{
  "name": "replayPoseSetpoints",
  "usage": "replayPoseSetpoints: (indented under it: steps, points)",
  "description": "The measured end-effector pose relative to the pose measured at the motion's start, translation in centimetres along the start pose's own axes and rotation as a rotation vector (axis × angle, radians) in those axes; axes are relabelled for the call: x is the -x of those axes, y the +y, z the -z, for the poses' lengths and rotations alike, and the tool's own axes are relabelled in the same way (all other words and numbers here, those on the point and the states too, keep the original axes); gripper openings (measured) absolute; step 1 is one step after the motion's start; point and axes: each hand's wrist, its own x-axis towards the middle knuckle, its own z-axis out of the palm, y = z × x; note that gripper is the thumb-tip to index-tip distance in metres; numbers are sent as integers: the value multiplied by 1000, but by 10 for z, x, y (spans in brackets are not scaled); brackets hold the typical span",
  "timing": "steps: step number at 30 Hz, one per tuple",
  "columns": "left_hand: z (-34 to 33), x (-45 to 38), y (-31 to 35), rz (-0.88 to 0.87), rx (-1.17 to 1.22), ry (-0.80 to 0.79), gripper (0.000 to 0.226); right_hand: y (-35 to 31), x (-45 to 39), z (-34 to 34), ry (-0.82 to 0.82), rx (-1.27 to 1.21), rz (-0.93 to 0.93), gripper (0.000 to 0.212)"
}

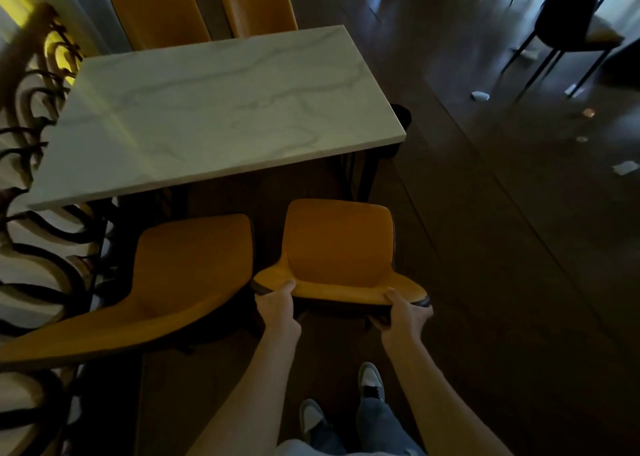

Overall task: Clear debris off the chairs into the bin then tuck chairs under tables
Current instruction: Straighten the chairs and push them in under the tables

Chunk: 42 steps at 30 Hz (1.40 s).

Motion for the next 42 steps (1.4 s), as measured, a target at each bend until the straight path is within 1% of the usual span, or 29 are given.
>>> replayPoseSetpoints:
  steps: [3,7,12,19,23,26,32,36,37,42]
  points:
    - [1,2,-6,-18,88,-8,83,0,-2,3,-26,-2,-1,83]
    - [4,5,-12,-17,112,25,85,-3,-4,7,-41,25,4,86]
    - [7,11,-24,-21,183,42,82,-7,-10,16,-118,57,-3,83]
    - [-2,26,-27,-42,199,102,80,-17,-21,18,-189,107,7,82]
    - [-16,29,-26,-7,128,156,85,-33,-32,17,-238,128,6,86]
    - [-30,30,-29,-18,157,178,90,-46,-47,12,-260,153,-8,90]
    - [-65,45,-25,-15,247,150,90,-80,-81,-7,-270,182,-13,92]
    - [-88,48,-16,21,306,107,92,-98,-104,-24,-291,219,-21,77]
    - [-93,49,-13,29,314,108,91,-101,-109,-28,-290,223,-22,77]
    - [-112,40,7,14,324,92,89,-117,-116,-57,-318,221,-15,91]
